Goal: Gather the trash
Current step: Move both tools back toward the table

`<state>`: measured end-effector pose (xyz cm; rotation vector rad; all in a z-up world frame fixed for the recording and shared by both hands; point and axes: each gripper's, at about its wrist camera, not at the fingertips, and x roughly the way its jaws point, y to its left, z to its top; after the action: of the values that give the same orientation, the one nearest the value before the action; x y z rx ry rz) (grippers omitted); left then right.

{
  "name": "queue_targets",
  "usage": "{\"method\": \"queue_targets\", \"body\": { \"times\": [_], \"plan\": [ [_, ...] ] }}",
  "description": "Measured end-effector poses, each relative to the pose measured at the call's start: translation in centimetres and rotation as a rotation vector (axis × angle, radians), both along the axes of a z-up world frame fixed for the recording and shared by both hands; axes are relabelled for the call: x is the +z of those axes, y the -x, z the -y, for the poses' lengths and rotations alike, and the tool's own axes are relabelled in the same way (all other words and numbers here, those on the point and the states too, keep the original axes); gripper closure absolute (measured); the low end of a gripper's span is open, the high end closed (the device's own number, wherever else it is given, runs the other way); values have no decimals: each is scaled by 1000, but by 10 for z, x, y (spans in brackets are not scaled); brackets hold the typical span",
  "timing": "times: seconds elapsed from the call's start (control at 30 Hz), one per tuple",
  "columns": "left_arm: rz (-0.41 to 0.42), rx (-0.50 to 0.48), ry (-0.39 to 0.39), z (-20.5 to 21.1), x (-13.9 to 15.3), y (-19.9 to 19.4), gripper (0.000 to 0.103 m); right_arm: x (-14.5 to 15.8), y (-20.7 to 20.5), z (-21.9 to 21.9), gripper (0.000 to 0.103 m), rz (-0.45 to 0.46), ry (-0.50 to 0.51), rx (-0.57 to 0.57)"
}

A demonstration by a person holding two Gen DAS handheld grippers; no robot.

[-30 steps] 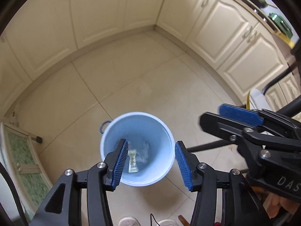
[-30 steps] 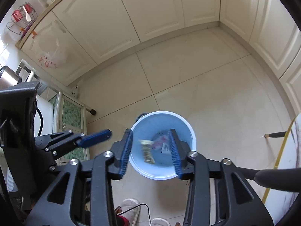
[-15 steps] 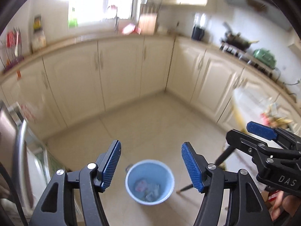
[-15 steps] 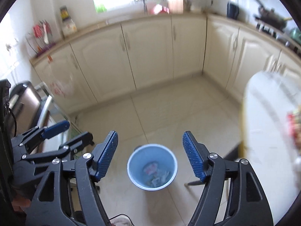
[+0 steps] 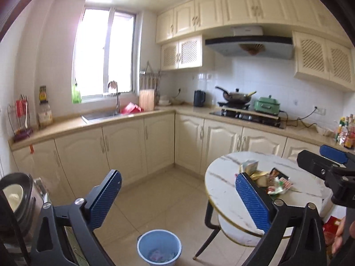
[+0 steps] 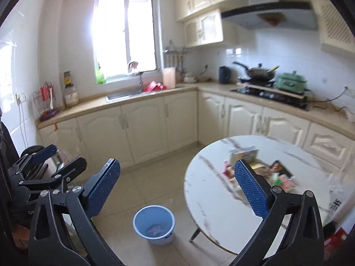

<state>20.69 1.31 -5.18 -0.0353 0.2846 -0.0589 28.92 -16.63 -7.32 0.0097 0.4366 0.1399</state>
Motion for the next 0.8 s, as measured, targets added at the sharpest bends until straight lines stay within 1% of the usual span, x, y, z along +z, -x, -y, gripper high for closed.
{"method": "queue_targets", "body": {
  "times": [0.03, 0.07, 0.1, 0.13, 0.17, 0.3, 0.37, 0.47, 0.57, 0.73, 0.8],
  "plan": [
    [19, -3, -11, 13, -9, 25, 1, 11, 12, 7, 0, 16, 0, -16],
    [41, -3, -18, 21, -4, 37, 1, 20, 23, 14, 0, 31, 4, -31],
    [60, -3, -16, 22, -8, 59, 1, 29, 36, 22, 0, 46, 10, -48],
    [71, -3, -17, 23, -18, 86, 1, 36, 48, 29, 0, 61, 16, -71],
    [80, -5, -19, 31, -16, 106, 1, 44, 60, 35, 0, 78, 17, -91],
    [115, -44, -32, 41, -17, 161, 1, 66, 100, 61, 0, 129, 16, -152],
    [143, -58, -41, 34, -17, 188, 1, 76, 113, 68, 0, 134, 22, -189],
    [170, -80, -52, 28, -16, 215, 1, 85, 128, 79, 0, 163, 20, -211],
    [185, -87, -57, 23, -20, 229, 1, 92, 139, 85, 0, 184, 23, -230],
    [185, -88, -54, 13, -26, 232, 1, 99, 147, 90, 0, 207, 26, -239],
    [183, -86, -53, 12, -22, 223, 1, 100, 147, 88, 0, 213, 31, -240]
  ]
}}
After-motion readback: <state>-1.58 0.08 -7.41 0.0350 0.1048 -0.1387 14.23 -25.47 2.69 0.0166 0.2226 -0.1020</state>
